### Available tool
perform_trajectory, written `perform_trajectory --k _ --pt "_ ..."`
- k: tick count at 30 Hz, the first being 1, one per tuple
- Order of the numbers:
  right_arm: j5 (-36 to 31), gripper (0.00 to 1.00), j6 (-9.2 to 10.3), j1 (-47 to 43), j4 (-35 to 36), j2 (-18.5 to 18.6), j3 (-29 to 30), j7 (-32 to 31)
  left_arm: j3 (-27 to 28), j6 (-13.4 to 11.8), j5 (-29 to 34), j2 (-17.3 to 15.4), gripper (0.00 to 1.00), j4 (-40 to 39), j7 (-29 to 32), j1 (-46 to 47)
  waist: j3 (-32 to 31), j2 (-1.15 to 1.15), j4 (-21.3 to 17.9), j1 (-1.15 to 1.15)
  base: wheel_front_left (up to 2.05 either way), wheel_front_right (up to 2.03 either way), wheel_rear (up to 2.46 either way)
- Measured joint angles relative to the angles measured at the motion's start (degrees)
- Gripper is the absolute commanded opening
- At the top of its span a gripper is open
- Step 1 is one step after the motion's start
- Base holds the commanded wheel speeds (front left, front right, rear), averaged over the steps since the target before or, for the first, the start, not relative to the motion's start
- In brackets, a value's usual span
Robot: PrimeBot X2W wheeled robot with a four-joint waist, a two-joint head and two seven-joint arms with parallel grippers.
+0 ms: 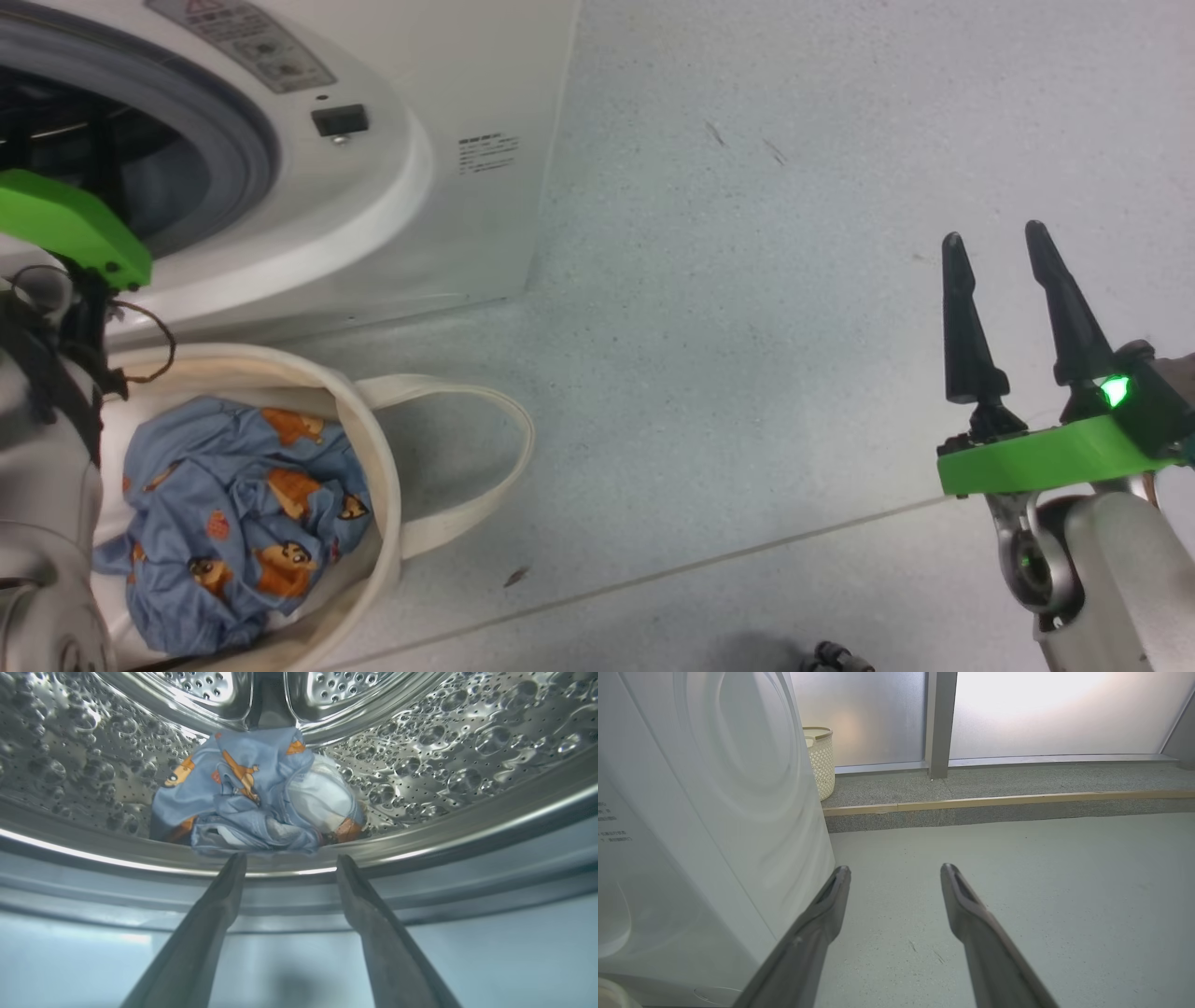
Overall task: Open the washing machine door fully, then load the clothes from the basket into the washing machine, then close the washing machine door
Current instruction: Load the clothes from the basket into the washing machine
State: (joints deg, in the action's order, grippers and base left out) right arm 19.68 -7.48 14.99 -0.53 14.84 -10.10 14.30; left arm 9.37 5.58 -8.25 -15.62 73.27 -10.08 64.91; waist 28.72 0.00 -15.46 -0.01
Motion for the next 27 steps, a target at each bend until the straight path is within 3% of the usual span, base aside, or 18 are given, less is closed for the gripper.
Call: perform_trajectory --k 8,14,19,23,27 --pt "0.6 1.00 0.00 1.6 -1.6 -2.3 -0.7 0.0 0.0 1.1 -2.0 2.2 1.00 -2.8 -4.2 -2.3 -1.6 0.00 2.5 0.01 0.00 0.00 0.00" --pt "1.3 1.00 0.00 2.4 -3.3 -3.7 -1.8 0.0 0.2 1.6 -3.4 4.8 1.00 -14.4 -4.2 -12.7 -4.3 0.00 4.8 0.00 0.00 0.00 0.00" --pt "1.8 1.00 0.00 2.3 -5.2 -4.0 -3.1 0.0 -2.7 1.6 -9.3 6.7 1.00 -22.0 -4.2 -21.7 -8.0 0.00 6.6 0.00 0.00 0.00 0.00" --pt "2.3 1.00 0.00 1.8 -6.7 -3.9 -4.1 0.0 -8.4 1.6 -11.0 5.9 1.00 -31.7 -4.2 -30.8 -12.1 0.00 8.9 -0.01 0.00 0.00 0.00" --pt "2.6 1.00 0.00 -0.1 -7.3 -3.7 -4.1 0.0 -8.6 1.6 -13.1 5.1 1.00 -37.2 -4.2 -37.1 -15.4 0.00 11.1 -0.01 0.00 0.00 0.00"
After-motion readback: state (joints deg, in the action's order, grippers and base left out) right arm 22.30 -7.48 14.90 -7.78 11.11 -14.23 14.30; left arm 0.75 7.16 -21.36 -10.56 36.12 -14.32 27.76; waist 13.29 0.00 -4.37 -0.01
